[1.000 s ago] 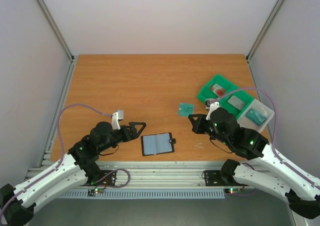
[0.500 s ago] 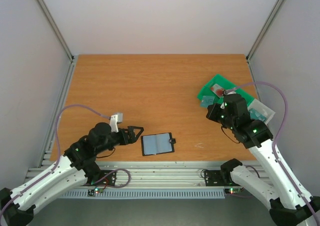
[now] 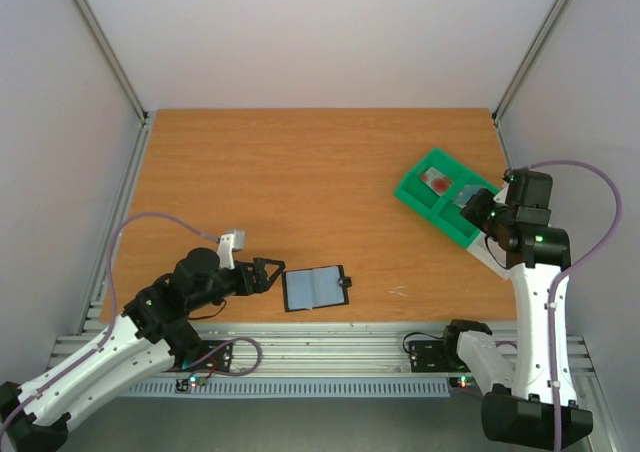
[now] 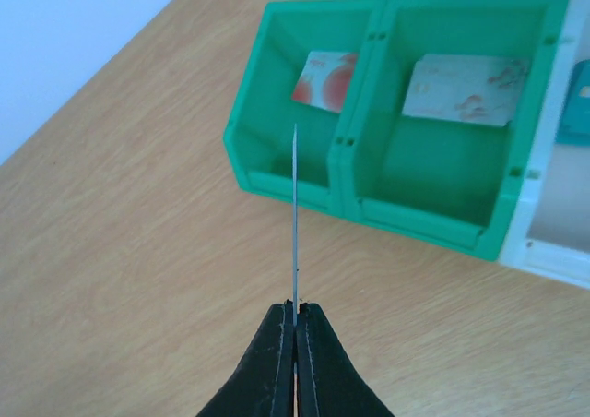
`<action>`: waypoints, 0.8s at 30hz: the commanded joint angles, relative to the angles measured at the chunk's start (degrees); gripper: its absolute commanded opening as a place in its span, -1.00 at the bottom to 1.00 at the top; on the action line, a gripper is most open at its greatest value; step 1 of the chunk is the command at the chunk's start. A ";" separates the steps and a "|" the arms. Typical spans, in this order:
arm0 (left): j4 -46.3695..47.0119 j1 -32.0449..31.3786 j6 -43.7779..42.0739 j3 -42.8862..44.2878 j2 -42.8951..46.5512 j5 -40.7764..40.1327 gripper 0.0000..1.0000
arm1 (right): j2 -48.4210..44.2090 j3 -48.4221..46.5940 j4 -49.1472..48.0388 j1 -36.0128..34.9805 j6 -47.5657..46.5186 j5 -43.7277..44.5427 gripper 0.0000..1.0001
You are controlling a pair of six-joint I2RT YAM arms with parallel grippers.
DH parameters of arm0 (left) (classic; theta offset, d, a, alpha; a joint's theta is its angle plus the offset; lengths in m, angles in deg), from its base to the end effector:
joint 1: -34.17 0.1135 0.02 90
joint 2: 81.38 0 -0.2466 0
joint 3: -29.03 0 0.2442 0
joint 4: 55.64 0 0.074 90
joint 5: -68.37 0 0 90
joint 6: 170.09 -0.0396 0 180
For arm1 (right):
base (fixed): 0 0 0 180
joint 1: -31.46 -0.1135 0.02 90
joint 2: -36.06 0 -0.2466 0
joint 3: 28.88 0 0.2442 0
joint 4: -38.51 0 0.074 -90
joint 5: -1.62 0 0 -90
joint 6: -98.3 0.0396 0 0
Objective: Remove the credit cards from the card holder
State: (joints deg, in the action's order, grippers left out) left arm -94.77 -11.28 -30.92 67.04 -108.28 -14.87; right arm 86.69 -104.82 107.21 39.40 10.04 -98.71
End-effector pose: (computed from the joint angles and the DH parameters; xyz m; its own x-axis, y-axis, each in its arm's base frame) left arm 0.0947 -0.1029 0.2189 -0.8061 -0.2522 -0.5353 0.2610 0.6604 -0.7041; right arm 0.1658 -0.0160 0.3309 -0.6799 0.1250 -0.7226 0.0275 0.9890 0.1452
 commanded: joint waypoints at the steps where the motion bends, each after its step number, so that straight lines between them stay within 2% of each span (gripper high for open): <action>1: -0.93 0.00 -1.35 2.13 1.15 1.67 0.99 | 2.16 -3.47 2.81 4.37 -5.85 0.19 -0.98; 7: -2.46 -0.05 -1.92 3.52 0.07 3.69 0.99 | 7.54 -4.91 2.82 6.42 -7.45 7.68 -0.98; 14: -4.98 -0.02 -4.37 5.89 -1.92 3.96 0.99 | 11.29 -5.11 3.34 14.36 -9.96 0.40 -0.98; 20: -5.16 -0.05 -4.29 6.04 -2.47 3.62 0.99 | 12.12 -2.92 3.20 20.75 -12.82 -0.12 -0.98; 24: -2.82 -0.01 -2.53 4.47 -2.77 4.28 0.99 | 14.14 -2.32 1.97 21.83 -11.86 2.11 -0.98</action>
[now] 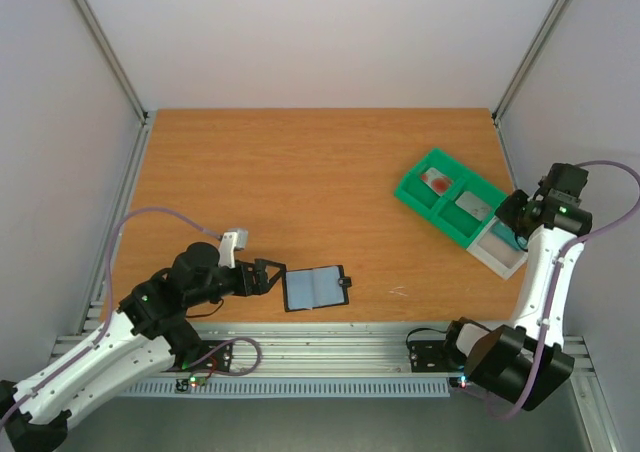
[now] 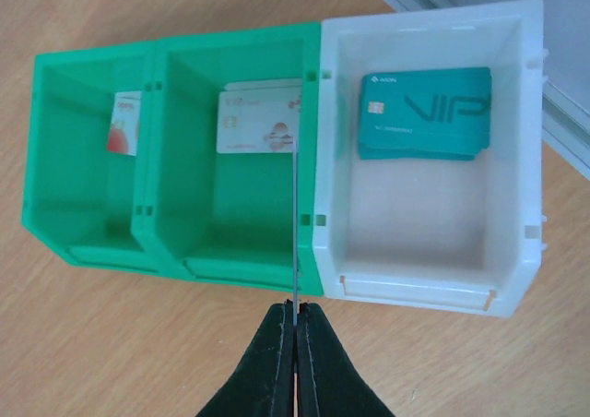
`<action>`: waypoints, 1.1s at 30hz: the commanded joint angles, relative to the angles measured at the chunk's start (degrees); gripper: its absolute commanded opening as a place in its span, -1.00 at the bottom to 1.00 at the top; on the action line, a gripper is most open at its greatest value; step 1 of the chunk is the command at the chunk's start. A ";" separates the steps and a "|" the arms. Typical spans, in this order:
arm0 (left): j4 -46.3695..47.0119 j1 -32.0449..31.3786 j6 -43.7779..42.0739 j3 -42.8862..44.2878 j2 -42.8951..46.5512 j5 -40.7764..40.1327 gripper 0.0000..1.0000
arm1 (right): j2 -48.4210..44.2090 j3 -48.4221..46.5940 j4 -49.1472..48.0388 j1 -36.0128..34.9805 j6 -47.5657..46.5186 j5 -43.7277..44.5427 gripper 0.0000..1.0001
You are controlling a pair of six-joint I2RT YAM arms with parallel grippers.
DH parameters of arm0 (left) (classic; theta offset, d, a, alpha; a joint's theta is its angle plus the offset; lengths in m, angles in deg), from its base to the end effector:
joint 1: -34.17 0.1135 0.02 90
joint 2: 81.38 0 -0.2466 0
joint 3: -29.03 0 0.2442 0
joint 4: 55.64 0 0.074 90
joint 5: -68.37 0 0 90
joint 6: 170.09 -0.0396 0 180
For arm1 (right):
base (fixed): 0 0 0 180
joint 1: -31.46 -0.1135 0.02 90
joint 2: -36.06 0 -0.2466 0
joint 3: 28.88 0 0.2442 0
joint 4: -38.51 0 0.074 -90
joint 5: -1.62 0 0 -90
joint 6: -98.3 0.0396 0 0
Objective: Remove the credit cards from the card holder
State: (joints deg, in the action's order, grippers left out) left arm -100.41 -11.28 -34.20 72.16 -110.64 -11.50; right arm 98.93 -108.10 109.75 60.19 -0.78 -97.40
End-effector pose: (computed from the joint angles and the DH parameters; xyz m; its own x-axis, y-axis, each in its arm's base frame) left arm 0.0925 -0.1039 0.2345 -0.8305 -0.1639 -0.5324 0.3033 0.6686 -0.6790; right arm 0.1844 -0.0940 0.3092 -0.7708 0.2448 -0.5882 0.2775 0.9601 0.0359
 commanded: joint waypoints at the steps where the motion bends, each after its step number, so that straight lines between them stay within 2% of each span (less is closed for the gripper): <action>1: 3.14 -0.07 1.10 -0.76 -0.60 1.39 0.99 | 2.84 0.74 -0.52 1.28 -1.03 1.40 -0.98; 10: 5.22 -0.04 2.22 -1.62 -2.60 1.09 0.99 | 8.07 1.87 -3.26 1.42 -3.31 8.23 -0.98; 33: 7.41 -0.05 0.02 2.12 -10.58 -0.81 0.99 | 23.10 0.42 -13.18 1.47 -4.59 2.72 -0.98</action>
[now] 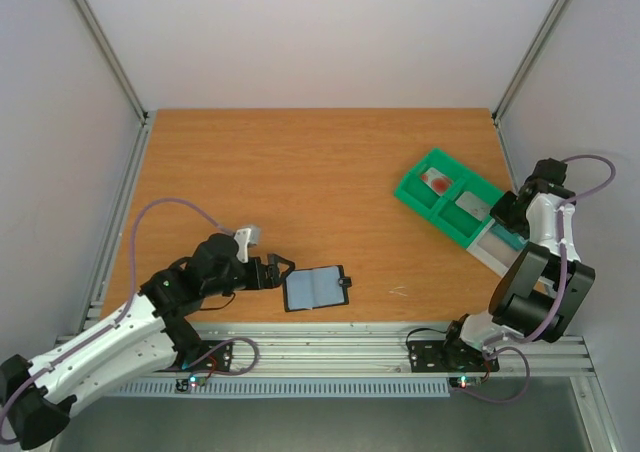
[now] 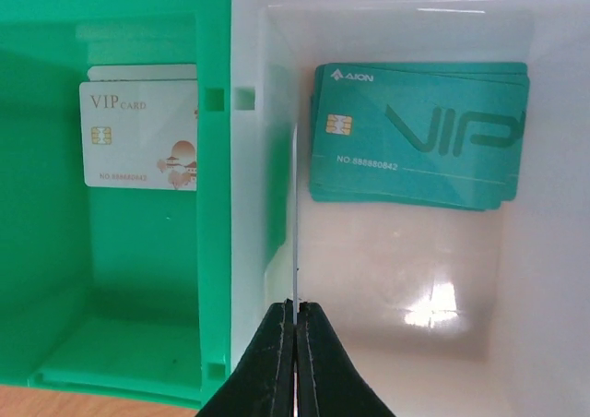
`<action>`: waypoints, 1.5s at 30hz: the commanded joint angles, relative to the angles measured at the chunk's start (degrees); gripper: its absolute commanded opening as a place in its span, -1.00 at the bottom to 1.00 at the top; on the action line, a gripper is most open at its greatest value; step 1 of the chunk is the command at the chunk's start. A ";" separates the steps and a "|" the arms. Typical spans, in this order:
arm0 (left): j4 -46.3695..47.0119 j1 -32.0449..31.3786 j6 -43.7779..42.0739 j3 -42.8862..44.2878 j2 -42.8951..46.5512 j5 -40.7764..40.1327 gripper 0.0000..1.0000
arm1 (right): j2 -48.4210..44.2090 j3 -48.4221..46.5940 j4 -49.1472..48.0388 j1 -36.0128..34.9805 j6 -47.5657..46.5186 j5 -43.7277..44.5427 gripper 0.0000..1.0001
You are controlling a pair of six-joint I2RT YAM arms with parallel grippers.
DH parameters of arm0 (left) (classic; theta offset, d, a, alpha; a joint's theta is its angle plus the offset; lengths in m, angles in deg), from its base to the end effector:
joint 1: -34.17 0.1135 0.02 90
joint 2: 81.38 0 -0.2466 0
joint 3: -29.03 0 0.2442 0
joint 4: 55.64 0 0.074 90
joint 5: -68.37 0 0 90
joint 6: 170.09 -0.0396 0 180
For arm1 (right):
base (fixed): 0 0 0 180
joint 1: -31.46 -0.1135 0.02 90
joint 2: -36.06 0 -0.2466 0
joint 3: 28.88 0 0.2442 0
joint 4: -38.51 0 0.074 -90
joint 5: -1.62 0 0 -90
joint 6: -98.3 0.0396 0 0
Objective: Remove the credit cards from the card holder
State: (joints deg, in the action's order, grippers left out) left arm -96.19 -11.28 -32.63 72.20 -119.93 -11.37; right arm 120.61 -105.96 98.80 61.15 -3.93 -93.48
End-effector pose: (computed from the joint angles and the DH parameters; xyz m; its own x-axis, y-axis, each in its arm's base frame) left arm 0.1086 -0.1204 0.2206 -0.8696 -0.1502 -0.4705 0.2392 0.7053 -0.6673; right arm 0.2464 -0.1364 0.2222 -0.8842 0.2612 -0.3873 0.2832 0.9590 0.0002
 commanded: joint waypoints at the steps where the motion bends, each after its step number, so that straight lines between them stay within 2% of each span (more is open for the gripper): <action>1: 3.44 0.00 -1.71 2.20 -1.66 -0.95 0.99 | 1.93 -1.93 -2.29 0.46 -1.66 -1.26 -0.98; 15: 2.31 -0.04 -2.90 3.84 -2.42 -2.08 0.99 | 7.16 -3.99 -2.98 0.45 -3.27 1.23 -0.95; 28: 2.35 0.00 -3.60 4.27 -3.14 -2.15 0.99 | 9.52 -4.43 -1.86 0.45 -3.77 4.89 -0.79; 32: 2.42 -0.07 -3.56 4.01 -3.20 -2.11 0.99 | 9.53 -5.28 -0.84 0.45 -3.64 8.68 -0.74; 39: 2.16 0.01 -3.59 3.80 -2.53 -2.85 0.99 | 10.64 -5.35 -0.74 0.45 -3.09 9.18 -0.68; 45: 2.25 -0.07 -3.78 3.94 -2.78 -2.97 0.99 | 12.56 -7.20 1.83 0.45 -1.39 13.63 -0.65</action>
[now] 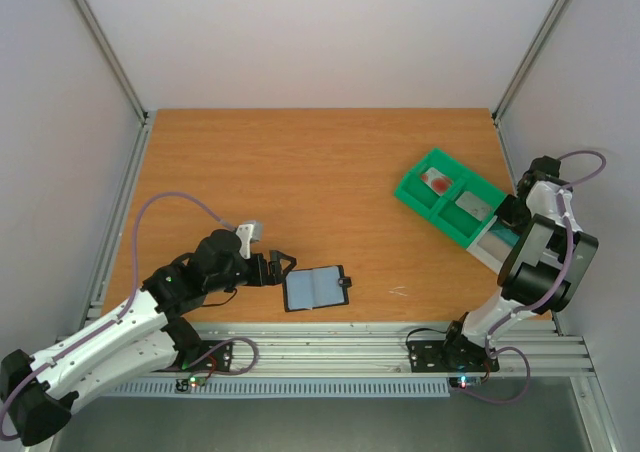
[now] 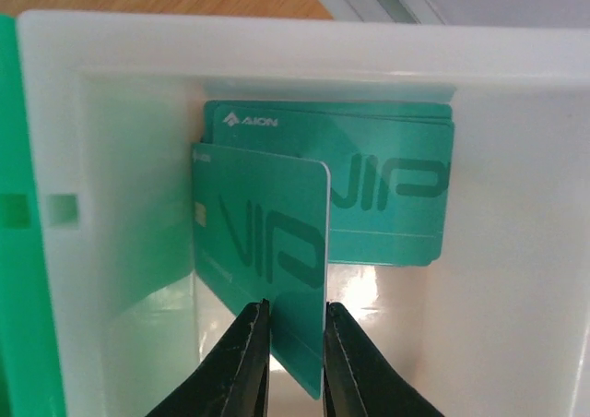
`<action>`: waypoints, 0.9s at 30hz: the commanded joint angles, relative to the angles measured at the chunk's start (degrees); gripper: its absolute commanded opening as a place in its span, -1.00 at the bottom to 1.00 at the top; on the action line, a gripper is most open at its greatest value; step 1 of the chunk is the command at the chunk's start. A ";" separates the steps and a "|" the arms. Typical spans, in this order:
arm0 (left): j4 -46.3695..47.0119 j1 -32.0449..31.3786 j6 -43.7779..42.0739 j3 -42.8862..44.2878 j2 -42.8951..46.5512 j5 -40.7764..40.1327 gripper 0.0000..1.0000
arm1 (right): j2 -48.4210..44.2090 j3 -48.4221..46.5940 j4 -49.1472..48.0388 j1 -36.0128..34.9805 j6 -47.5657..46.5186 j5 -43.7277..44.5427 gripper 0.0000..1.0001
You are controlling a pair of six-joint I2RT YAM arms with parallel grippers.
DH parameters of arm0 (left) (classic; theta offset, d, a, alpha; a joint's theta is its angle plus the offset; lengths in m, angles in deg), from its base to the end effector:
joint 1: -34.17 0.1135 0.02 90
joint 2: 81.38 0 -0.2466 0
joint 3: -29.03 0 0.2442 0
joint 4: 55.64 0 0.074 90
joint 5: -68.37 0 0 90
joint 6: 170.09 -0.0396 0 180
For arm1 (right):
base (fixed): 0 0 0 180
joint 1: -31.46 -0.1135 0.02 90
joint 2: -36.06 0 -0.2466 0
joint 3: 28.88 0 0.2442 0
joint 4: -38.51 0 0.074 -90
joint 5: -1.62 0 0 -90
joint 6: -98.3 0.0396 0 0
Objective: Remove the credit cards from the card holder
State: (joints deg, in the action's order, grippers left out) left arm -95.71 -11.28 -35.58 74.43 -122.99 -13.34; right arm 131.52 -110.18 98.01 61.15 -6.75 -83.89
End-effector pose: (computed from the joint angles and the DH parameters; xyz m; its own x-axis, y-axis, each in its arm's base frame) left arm 0.1156 -0.1255 0.2264 -0.8476 -0.1279 -0.5151 0.2700 0.7316 -0.6260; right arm 0.2697 -0.1573 0.1903 -0.9382 0.2370 -0.2522 0.2789 0.9492 -0.1456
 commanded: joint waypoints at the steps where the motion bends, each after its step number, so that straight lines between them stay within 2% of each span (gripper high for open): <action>1: 1.82 -0.03 -0.83 1.74 0.28 -1.00 0.99 | 2.00 -3.24 2.91 0.45 1.69 4.42 -0.64; 13: -0.61 -0.02 0.00 1.72 0.92 -4.34 0.99 | 4.97 -7.20 8.68 0.45 6.36 9.09 -0.53; 22: -5.35 0.01 -0.48 1.55 2.58 -9.64 0.99 | 4.52 -7.80 11.52 -0.13 9.20 10.42 -0.49; 27: -5.84 -0.07 -0.92 1.68 2.11 -9.79 0.99 | 3.50 -8.03 12.98 -1.37 10.91 12.35 -0.48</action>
State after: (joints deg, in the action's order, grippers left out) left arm -101.00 -11.28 -35.62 74.43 -120.82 -20.99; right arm 136.24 -116.32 108.57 60.84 1.67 -74.60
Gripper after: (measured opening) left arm 0.994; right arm 0.259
